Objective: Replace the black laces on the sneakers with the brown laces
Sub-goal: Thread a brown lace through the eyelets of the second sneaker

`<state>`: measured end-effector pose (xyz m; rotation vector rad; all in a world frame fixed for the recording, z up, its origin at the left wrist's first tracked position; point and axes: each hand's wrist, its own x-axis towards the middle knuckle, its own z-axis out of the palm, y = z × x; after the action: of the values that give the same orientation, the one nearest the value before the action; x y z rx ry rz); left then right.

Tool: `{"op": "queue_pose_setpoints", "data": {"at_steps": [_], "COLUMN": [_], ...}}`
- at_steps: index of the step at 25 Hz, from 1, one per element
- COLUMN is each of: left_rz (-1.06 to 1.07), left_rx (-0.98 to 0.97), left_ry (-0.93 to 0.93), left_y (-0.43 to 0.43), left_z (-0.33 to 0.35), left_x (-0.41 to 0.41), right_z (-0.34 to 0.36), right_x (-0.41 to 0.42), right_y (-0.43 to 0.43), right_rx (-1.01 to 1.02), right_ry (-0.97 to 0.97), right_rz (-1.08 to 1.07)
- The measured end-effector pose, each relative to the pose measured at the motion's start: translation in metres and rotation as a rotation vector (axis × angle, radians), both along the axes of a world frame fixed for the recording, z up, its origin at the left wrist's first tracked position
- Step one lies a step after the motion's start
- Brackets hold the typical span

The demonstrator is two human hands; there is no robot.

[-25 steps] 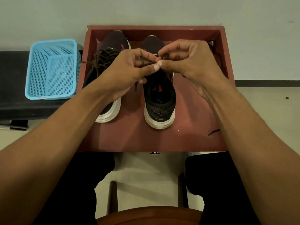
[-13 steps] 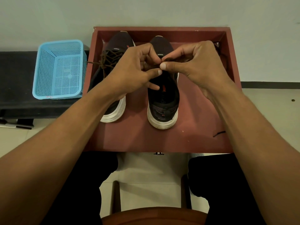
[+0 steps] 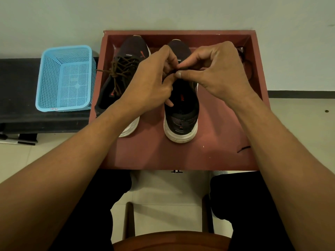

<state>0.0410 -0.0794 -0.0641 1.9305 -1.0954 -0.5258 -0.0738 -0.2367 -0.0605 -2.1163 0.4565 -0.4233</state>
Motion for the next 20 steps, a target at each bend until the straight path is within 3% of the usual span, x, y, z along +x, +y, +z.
{"op": "queue_pose_setpoints", "data": {"at_steps": [6, 12, 20], "left_rz": [0.022, -0.013, -0.016], "left_rx": [0.012, -0.016, 0.034], "left_ry": [-0.303, -0.404, -0.512], "left_y": [-0.004, -0.007, -0.007], "left_z": [-0.008, -0.007, -0.009], "left_x": [-0.003, -0.004, -0.006], "right_z": [0.000, 0.000, -0.001], "right_x": [0.000, 0.000, -0.003], "right_y": [0.000, -0.002, -0.010], "right_rx": [-0.129, -0.183, -0.057], "right_ry": [-0.032, -0.027, -0.023], "right_rz": [0.042, 0.056, 0.050]}}
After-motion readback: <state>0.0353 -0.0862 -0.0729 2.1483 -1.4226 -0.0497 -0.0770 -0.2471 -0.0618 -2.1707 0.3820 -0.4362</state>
